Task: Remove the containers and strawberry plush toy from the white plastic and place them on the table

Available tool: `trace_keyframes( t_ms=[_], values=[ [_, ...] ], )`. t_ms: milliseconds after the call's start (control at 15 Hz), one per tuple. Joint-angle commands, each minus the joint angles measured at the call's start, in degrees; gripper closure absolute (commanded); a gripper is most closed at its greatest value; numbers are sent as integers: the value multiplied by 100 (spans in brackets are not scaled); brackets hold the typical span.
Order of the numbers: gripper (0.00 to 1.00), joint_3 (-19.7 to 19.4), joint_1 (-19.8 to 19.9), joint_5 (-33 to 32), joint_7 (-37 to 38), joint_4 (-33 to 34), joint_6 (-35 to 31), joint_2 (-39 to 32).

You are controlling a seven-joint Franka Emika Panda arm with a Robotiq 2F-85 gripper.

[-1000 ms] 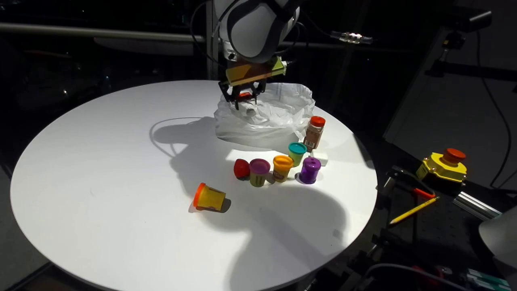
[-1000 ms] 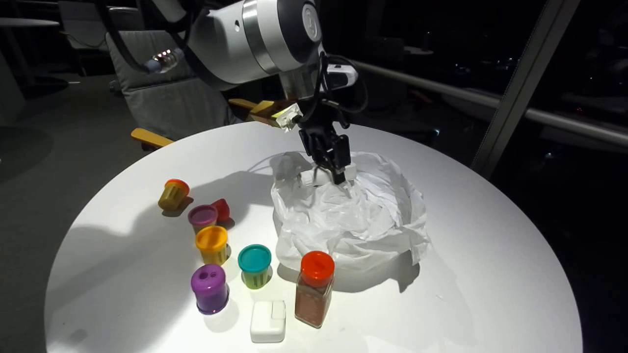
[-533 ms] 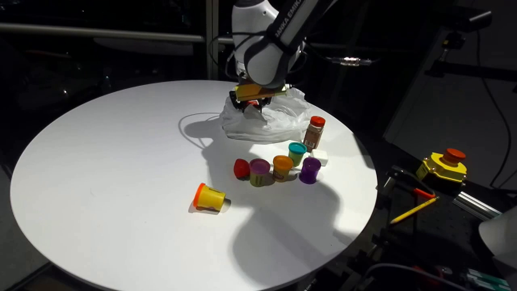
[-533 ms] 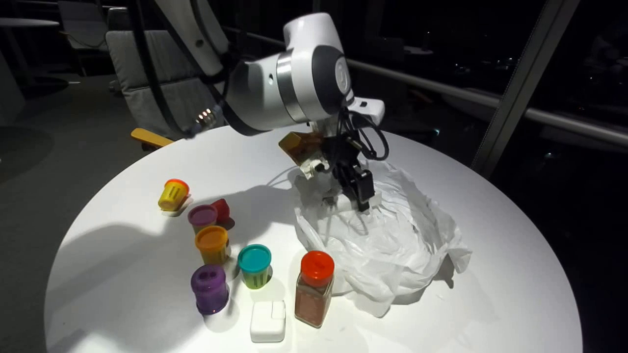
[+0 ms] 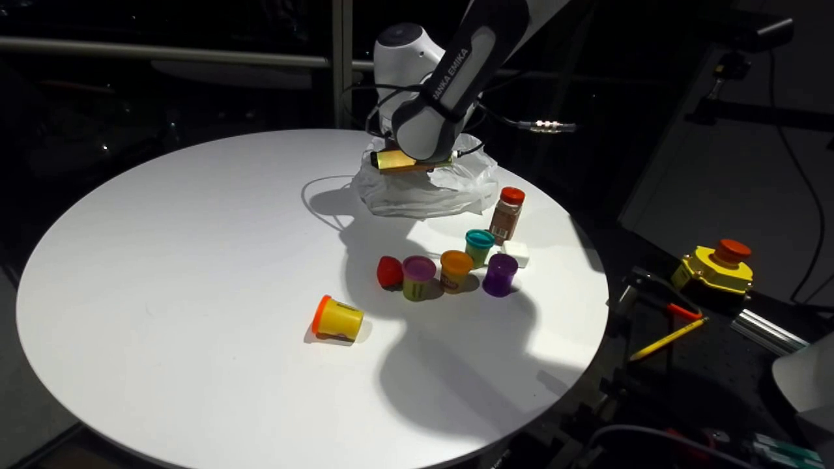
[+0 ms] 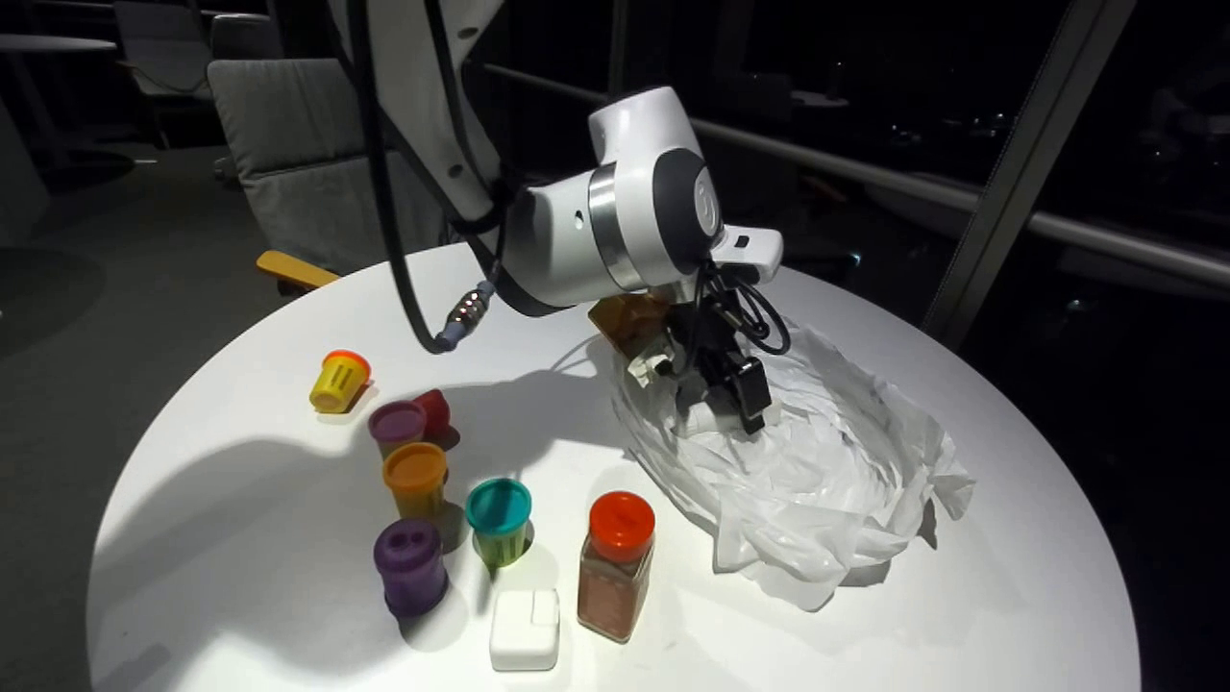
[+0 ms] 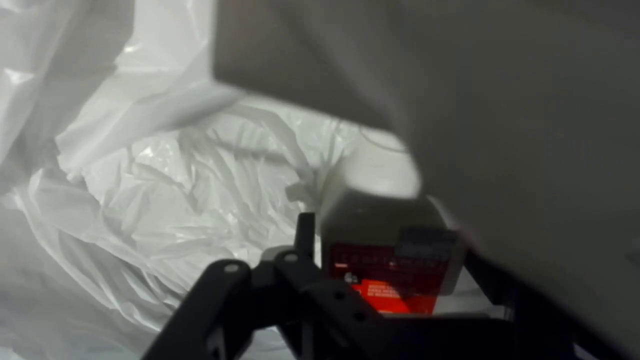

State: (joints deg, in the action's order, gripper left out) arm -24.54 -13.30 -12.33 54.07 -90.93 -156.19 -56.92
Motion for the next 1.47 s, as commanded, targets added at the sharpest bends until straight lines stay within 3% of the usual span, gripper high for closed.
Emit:
trace_keyframes(
  t_ms=[0, 200, 267, 333, 667, 1067, 1400],
  values=[
    [0, -278, -237, 6, 256, 369, 351, -131],
    [0, -184, -209, -14, 246, 457, 684, -50],
    [9, -134, -183, -15, 233, 500, 780, -38],
    [27, -69, -132, -5, 196, 552, 840, -45],
    [66, 37, 4, -18, 187, 705, 1119, -98],
    [66, -113, -113, -107, 353, 433, 1130, 198],
    [66, -593, -677, -495, 1007, -427, 1224, 1111]
  ],
)
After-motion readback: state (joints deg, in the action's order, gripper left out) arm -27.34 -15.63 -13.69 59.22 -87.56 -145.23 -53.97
